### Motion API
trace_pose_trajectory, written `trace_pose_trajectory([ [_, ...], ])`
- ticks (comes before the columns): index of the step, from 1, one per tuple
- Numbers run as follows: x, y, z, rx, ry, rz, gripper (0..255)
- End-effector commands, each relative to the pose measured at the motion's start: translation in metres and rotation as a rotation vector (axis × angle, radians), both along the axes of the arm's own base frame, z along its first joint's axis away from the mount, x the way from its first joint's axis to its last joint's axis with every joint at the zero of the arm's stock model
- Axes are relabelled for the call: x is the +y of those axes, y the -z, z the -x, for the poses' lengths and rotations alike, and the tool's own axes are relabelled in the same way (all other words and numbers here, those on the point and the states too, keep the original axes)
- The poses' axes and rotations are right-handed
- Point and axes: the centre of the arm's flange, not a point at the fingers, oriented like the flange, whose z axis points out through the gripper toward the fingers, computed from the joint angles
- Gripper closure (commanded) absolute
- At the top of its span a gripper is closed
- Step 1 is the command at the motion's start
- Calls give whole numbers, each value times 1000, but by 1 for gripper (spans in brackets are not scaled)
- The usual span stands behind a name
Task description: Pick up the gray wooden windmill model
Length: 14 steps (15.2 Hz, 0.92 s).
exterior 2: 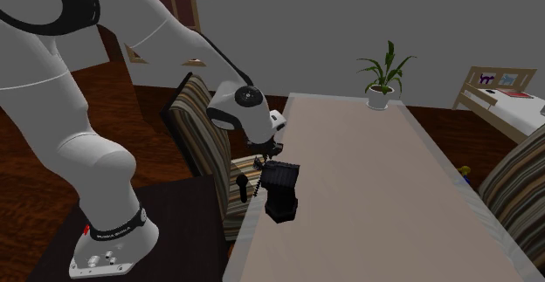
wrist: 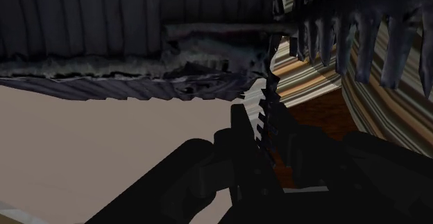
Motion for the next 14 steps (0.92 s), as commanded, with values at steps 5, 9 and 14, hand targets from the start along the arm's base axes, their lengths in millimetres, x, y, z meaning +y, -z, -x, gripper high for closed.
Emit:
trace_pose_trajectory([
  [5, 0, -5, 0, 1, 0, 0, 255],
  [9, 0, -26, 0, 1, 0, 0, 255],
  [14, 0, -53, 0, 1, 0, 0, 255],
])
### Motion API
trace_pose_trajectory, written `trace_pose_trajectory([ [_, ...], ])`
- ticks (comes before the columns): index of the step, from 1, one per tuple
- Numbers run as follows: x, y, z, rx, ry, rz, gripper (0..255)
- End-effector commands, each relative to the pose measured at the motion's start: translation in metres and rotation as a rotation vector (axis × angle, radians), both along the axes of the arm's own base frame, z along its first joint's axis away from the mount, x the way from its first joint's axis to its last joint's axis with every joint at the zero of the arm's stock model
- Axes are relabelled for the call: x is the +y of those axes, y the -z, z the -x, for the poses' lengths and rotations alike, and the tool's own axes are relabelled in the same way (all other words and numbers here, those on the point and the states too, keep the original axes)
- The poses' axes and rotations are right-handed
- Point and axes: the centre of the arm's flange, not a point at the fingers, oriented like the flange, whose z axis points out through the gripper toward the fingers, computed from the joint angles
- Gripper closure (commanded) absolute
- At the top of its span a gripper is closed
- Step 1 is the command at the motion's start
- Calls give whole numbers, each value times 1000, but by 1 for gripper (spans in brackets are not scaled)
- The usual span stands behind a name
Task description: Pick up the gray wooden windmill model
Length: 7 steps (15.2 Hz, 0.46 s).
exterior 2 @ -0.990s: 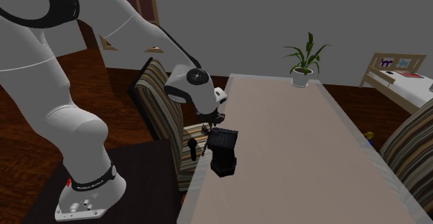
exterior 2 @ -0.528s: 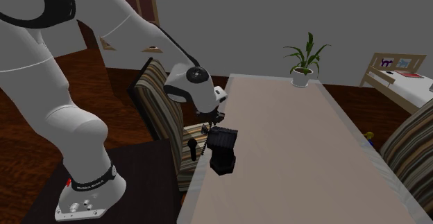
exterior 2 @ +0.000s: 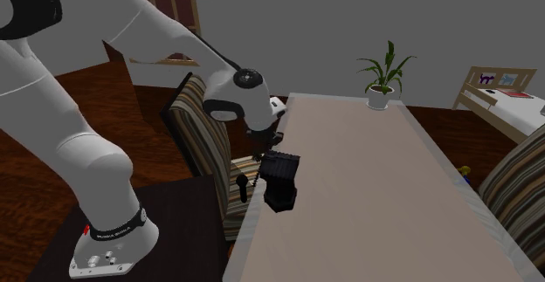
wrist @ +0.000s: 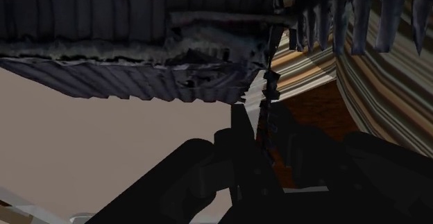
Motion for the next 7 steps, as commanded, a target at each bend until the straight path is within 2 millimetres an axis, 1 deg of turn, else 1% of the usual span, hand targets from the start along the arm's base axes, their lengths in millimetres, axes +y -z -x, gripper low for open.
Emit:
trace_pose_trajectory([
  [1, 0, -12, 0, -3, 0, 1, 255],
  [5, 0, -33, 0, -3, 0, 1, 255],
  [7, 0, -34, 0, -3, 0, 1, 255],
])
